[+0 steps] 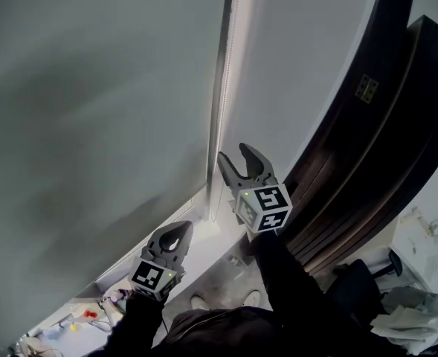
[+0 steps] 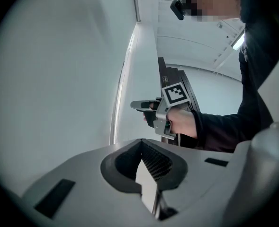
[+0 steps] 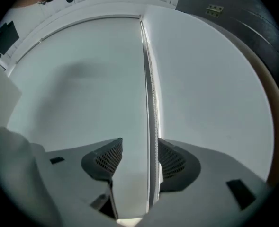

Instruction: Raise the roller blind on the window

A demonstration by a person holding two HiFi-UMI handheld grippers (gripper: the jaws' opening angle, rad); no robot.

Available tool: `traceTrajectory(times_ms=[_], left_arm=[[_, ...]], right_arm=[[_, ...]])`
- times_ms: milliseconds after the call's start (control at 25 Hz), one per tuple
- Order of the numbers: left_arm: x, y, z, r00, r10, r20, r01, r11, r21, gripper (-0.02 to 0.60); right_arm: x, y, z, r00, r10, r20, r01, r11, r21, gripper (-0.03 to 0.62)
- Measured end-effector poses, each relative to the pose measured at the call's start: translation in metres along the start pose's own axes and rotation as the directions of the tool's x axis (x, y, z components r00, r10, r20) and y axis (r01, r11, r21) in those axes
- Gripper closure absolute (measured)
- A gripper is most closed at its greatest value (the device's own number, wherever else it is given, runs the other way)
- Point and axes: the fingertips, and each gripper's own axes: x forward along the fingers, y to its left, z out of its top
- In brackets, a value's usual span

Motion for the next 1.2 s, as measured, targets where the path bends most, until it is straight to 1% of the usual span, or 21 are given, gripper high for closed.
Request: traceTrajectory(times_ms=[200, 240, 280, 400, 440, 560, 720, 960, 1200], left_arm=[[0.002, 0.001, -0.002, 1.0, -0.001, -0.005, 0.001, 1.0, 0.003, 0.584], [0.002, 0.002, -0.002, 1.0, 0.001, -0.004, -0.001, 1.0, -0.001, 0.584], [0.002, 0.003, -0.002, 1.0, 0.003, -0.003, -0.003, 1.0, -0.005, 0.585], [0.0, 0.008, -0.004, 1.0, 0.013, -0.005, -0.013, 1.0, -0.016, 0.586], [-0.001, 0.01, -0.005, 1.0, 0.016, -0.007, -0.017, 1.0, -0.019, 0.584], [-0.001, 0.014, -0.007, 1.0, 0.024, -0.009, -0.024, 0.999, -0.025, 0.584], [0.0, 0.016, -0.009, 0.999, 0.031, -0.01, -0.031, 0.999, -0.027, 0.586], [0.006, 0.016, -0.004, 0.999, 0.032, -0.008, -0.032, 0.999, -0.011, 0.584], [0.018, 0.011, 0.009, 1.0, 0.026, 0.006, -0.026, 1.0, 0.014, 0.584]], right_arm=[[0.034, -0.02, 0.006, 0.999, -0.042, -0.002, 0.042, 0.999, 0.02, 0.366], [0.038, -0.024, 0.006, 0.999, -0.051, -0.003, 0.051, 0.999, 0.019, 0.38], [0.041, -0.026, 0.007, 0.998, -0.06, -0.002, 0.06, 0.998, 0.017, 0.411], [0.042, -0.031, 0.01, 0.996, -0.091, 0.01, 0.091, 0.996, -0.007, 0.55], [0.041, -0.031, 0.01, 0.995, -0.095, 0.014, 0.095, 0.995, -0.014, 0.58], [0.04, -0.028, 0.009, 0.998, -0.061, 0.013, 0.061, 0.998, -0.008, 0.583], [0.04, -0.016, -0.005, 0.999, 0.014, -0.033, -0.014, 1.0, -0.002, 0.585], [0.025, 0.012, -0.009, 0.996, 0.086, -0.034, -0.088, 0.993, -0.078, 0.586], [0.0, 0.025, -0.012, 0.99, 0.139, -0.02, -0.141, 0.986, -0.085, 0.586]])
